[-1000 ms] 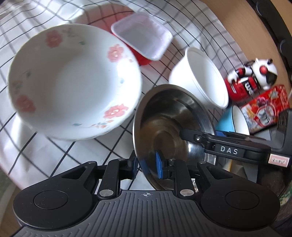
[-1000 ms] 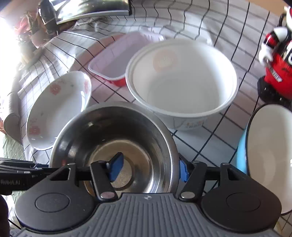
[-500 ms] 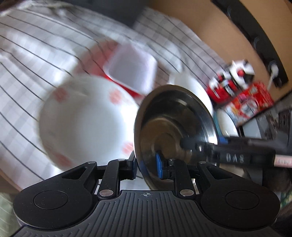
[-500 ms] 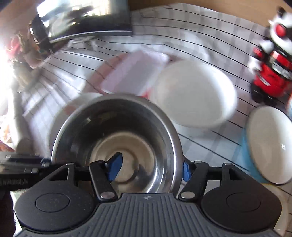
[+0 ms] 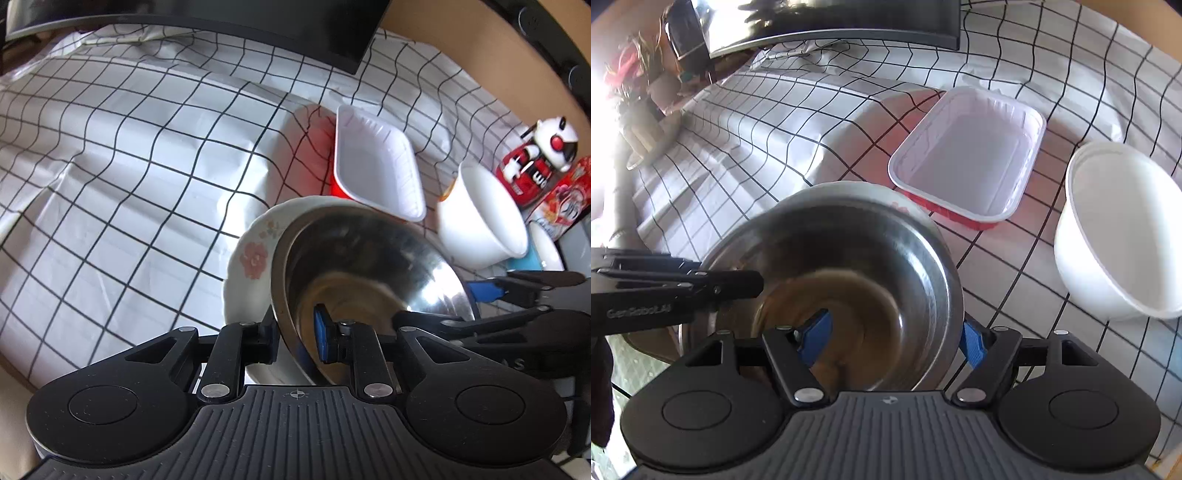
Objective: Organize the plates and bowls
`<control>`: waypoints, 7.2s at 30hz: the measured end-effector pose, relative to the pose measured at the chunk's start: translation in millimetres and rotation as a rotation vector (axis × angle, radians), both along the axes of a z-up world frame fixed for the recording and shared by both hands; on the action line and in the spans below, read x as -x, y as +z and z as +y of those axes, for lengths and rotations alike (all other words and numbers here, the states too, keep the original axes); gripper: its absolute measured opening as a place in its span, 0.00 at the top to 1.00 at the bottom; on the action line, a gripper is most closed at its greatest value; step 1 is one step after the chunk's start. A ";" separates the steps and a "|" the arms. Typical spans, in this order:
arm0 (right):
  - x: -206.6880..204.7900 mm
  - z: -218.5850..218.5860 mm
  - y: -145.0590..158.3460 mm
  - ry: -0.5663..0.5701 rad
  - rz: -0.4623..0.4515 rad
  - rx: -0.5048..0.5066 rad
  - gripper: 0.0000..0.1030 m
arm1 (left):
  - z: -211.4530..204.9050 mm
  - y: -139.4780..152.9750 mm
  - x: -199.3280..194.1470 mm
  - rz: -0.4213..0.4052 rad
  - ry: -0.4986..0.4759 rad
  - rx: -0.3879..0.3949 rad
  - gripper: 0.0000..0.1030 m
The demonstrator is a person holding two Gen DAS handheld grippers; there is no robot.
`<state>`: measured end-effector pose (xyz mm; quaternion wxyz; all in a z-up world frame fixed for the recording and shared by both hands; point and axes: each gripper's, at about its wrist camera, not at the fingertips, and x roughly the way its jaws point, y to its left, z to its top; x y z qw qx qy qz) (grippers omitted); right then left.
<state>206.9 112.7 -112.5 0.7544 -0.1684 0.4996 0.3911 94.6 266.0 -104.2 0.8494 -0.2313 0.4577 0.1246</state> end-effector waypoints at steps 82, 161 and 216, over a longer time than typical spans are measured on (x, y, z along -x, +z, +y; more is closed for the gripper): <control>-10.2 -138.1 -38.0 -0.484 0.200 -0.206 0.15 | -50.0 -27.4 -83.7 0.014 -0.289 0.206 0.57; -213.7 -320.5 -26.1 -0.585 0.161 -0.135 0.56 | -275.4 -38.0 -295.0 0.101 -0.325 0.172 0.68; -76.5 -347.0 23.0 -0.608 0.207 -0.158 0.45 | -308.6 24.1 -176.9 0.220 -0.628 0.039 0.80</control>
